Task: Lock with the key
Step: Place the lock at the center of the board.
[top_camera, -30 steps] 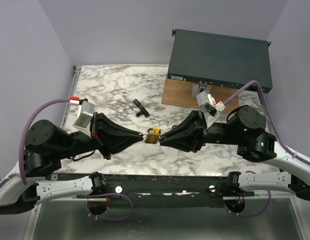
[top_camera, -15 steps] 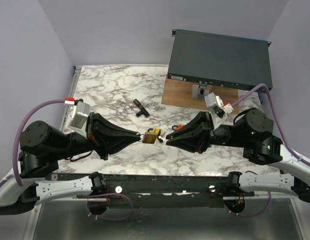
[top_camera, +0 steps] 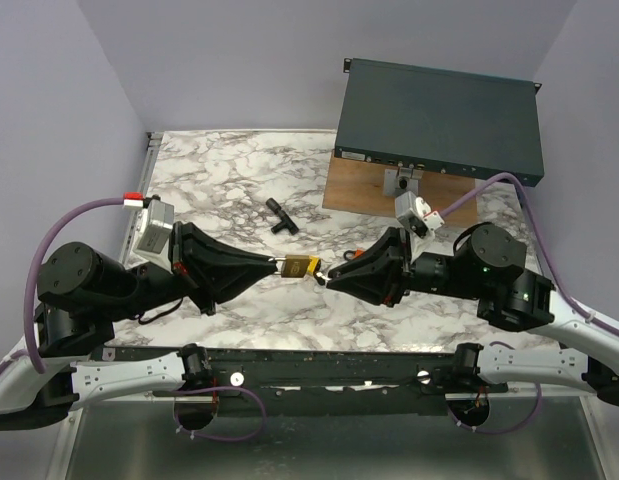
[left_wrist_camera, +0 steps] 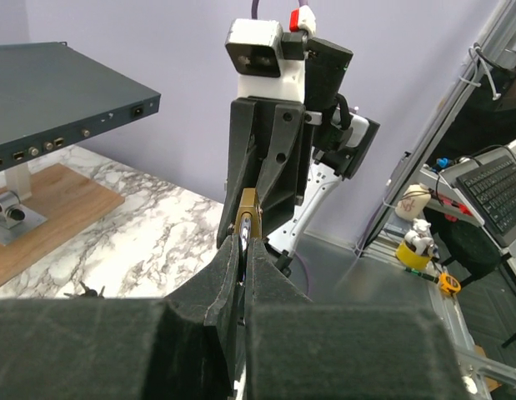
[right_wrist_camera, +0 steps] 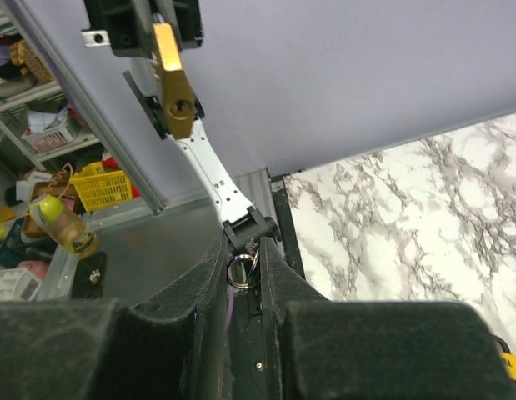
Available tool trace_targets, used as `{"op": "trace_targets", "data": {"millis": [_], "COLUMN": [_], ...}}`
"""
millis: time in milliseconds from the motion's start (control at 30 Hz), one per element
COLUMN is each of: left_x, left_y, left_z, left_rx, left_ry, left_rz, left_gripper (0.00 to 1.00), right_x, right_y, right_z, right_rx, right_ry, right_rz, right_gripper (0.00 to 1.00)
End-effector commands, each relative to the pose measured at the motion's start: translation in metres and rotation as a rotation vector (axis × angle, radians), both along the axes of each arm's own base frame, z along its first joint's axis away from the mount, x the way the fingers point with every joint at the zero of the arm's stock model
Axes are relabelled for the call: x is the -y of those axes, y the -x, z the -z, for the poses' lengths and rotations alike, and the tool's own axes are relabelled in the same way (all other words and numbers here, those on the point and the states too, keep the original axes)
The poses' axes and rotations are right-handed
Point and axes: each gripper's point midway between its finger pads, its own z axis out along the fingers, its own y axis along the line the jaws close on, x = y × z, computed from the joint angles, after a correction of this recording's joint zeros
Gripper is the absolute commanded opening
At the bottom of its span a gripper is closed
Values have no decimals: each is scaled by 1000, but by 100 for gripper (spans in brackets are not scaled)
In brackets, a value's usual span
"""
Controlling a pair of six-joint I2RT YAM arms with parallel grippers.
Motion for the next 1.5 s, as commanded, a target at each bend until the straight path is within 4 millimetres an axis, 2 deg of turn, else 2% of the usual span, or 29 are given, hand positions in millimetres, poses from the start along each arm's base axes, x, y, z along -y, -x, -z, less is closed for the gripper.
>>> {"op": "trace_targets", "data": {"millis": [0, 133, 233, 367, 500, 633, 767, 933, 1033, 1167, 1467], "left_x": [-4, -6, -5, 4, 13, 18, 25, 46, 67, 100, 146], "left_y": [-9, -14, -26, -40, -65, -98, -124, -130, -123, -114, -137], "left_z": [-4, 2, 15, 38, 67, 110, 163, 227, 266, 301, 379], "left_rx": [18, 17, -11, -80, -198, -357, -545, -726, -807, -882, -1046], "left_ry": [13, -4, -44, -91, -106, -117, -97, -82, -142, -204, -247], "left_rz": [-55, -82, -135, -161, -162, -191, -188, -105, -85, -61, -137], "left_gripper": [0, 0, 0, 0, 0, 0, 0, 0, 0, 0, 0], "right_x": [-3, -8, -14, -26, -37, -35, -19, 18, 40, 61, 100], "right_y": [-13, -20, -32, -57, -80, -108, -141, -167, -167, -159, -146], "right_z": [15, 24, 38, 80, 119, 161, 206, 252, 268, 283, 310], "right_rx": [-15, -20, -40, -105, -164, -268, -401, -555, -615, -689, -779], "right_ry": [43, 68, 108, 215, 323, 397, 460, 529, 540, 530, 552], "right_rz": [63, 86, 138, 256, 346, 411, 519, 721, 826, 908, 1058], "right_gripper": [1, 1, 1, 1, 1, 1, 1, 1, 1, 1, 1]}}
